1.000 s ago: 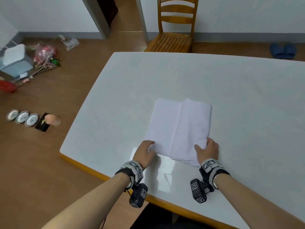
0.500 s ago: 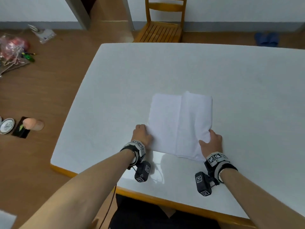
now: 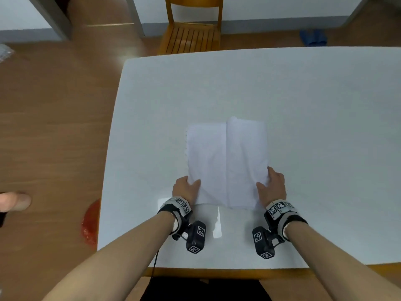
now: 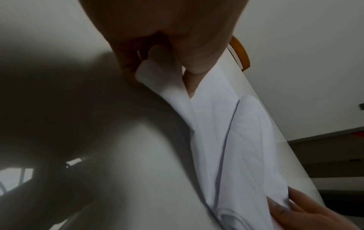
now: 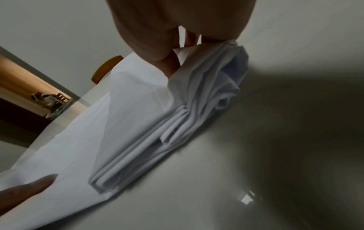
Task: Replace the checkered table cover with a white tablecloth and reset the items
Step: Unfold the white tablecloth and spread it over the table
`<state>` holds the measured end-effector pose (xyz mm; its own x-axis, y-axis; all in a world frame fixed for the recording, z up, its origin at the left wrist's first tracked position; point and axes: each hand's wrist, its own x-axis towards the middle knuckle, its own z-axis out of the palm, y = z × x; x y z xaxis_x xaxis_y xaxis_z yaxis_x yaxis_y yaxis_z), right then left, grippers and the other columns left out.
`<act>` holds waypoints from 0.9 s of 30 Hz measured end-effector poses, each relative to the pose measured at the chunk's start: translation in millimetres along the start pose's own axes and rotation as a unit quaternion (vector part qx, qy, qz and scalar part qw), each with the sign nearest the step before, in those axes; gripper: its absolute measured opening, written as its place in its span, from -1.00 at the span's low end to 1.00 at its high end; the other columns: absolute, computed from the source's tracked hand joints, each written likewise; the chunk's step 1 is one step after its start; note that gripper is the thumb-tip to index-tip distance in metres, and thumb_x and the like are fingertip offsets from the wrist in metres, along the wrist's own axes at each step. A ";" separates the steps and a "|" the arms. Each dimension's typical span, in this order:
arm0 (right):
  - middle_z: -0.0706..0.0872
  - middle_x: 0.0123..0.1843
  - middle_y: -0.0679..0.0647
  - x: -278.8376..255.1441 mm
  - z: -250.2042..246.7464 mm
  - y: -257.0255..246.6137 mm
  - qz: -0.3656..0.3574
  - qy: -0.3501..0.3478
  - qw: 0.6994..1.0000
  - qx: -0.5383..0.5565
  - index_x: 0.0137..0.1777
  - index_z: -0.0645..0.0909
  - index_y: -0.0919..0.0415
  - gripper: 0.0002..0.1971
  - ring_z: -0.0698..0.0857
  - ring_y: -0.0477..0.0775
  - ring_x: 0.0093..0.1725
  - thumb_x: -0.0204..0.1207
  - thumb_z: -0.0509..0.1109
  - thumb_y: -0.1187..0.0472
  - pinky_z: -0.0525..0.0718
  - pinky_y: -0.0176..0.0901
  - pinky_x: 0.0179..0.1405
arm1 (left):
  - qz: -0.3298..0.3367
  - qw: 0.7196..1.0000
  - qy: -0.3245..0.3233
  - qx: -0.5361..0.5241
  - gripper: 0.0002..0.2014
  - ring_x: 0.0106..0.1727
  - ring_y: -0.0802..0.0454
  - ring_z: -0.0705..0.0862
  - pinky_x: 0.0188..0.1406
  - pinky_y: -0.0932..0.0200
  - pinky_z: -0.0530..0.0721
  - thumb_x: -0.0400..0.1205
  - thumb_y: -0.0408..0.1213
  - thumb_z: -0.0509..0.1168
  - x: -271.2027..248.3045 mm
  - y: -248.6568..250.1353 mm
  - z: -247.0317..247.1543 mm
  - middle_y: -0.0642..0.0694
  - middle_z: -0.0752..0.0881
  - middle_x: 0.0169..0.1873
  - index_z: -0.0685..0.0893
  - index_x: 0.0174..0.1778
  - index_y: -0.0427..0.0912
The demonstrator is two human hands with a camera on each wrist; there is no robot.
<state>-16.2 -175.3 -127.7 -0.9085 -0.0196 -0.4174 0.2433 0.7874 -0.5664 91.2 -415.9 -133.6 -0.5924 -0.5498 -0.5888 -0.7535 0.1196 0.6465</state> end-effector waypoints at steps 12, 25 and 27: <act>0.47 0.43 0.16 -27.2 127.2 -127.4 -0.070 -0.041 0.996 0.026 0.55 0.45 0.18 -0.42 0.58 0.22 0.33 0.53 0.49 0.25 0.47 -0.08 0.27 | 0.000 0.990 0.140 -0.019 -0.78 -0.40 -0.08 0.39 -0.46 0.12 0.31 0.61 -0.34 0.30 49.0 -75.7 -167.2 -0.12 0.51 -0.48 0.53 -0.35 -0.30; 0.40 0.49 0.19 -55.4 210.6 -209.3 -0.098 -0.101 0.990 0.031 0.60 0.35 0.23 -0.44 0.53 0.20 0.39 0.61 0.39 0.28 0.44 -0.03 0.39 | -0.092 0.966 0.220 -0.104 -0.71 0.06 -0.15 0.67 0.00 0.05 0.58 0.61 -0.46 0.24 82.1 -115.6 -261.1 -0.19 0.71 0.09 0.58 0.26 -0.23; 0.40 0.49 0.20 -54.1 212.4 -211.3 -0.102 -0.102 0.989 0.028 0.60 0.35 0.24 -0.43 0.52 0.21 0.39 0.60 0.39 0.28 0.44 -0.03 0.38 | -0.088 0.970 0.209 -0.089 -0.65 0.13 -0.15 0.65 0.01 0.06 0.56 0.59 -0.49 0.25 85.4 -117.2 -263.4 -0.18 0.68 0.16 0.55 0.30 -0.22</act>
<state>53.7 -471.5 -136.4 -0.8544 -0.3035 -0.4218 0.0856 0.7185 -0.6903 204.0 -694.6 -131.9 -0.2644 -0.8406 -0.4727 -0.7493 -0.1294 0.6494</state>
